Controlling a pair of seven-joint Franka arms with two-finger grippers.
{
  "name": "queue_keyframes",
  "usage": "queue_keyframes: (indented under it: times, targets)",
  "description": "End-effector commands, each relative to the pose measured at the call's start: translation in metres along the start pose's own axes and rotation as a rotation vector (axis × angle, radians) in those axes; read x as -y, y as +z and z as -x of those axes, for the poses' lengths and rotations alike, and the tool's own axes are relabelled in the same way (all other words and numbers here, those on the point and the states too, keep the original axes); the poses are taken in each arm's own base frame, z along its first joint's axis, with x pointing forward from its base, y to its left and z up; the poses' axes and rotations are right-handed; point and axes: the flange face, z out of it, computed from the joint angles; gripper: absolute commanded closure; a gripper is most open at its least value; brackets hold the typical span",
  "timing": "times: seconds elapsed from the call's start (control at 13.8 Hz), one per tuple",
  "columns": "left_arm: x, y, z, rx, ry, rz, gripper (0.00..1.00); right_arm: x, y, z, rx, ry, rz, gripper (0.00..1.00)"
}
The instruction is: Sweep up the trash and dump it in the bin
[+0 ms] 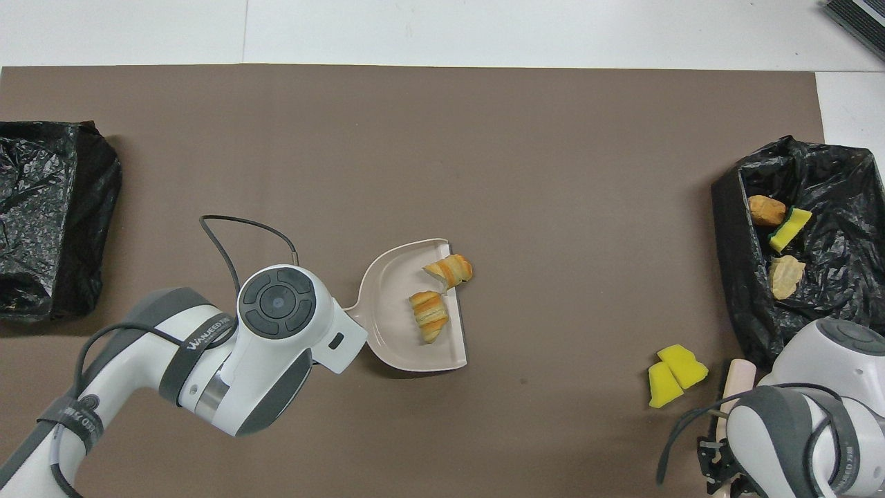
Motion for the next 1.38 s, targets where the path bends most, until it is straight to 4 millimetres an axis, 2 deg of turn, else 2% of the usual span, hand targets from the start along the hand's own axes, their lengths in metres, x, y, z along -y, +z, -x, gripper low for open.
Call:
queue_keyframes:
  times: [0.0,0.14,0.29,0.43,0.72,0.87,1.09,1.3]
  targets:
    - [-0.003,-0.005,0.001,0.018,-0.006,-0.01,1.0,0.022,0.005,0.011,-0.037,0.042,-0.038,1.0]
    - [-0.003,-0.005,0.001,0.018,-0.006,-0.01,1.0,0.045,0.004,0.014,-0.064,0.057,-0.061,1.0]
    - [-0.003,-0.005,0.001,0.018,-0.006,-0.01,1.0,0.065,0.009,0.004,-0.079,0.062,-0.073,1.0]
    - [-0.002,-0.004,0.001,0.019,-0.007,-0.009,1.0,0.085,0.005,0.0,-0.112,0.079,-0.126,1.0]
    - [-0.002,-0.005,0.002,0.018,-0.009,-0.01,1.0,0.145,0.009,0.005,-0.177,0.134,-0.122,1.0]
    - [-0.002,-0.005,0.002,0.018,-0.014,-0.01,1.0,0.165,-0.01,0.0,-0.171,0.126,-0.152,1.0]
    - [-0.001,-0.007,0.001,0.019,-0.041,-0.011,1.0,0.208,-0.027,0.01,-0.201,0.05,-0.128,1.0]
    - [-0.001,-0.007,0.001,0.022,-0.042,-0.006,1.0,0.255,-0.035,0.003,-0.18,0.003,-0.113,1.0]
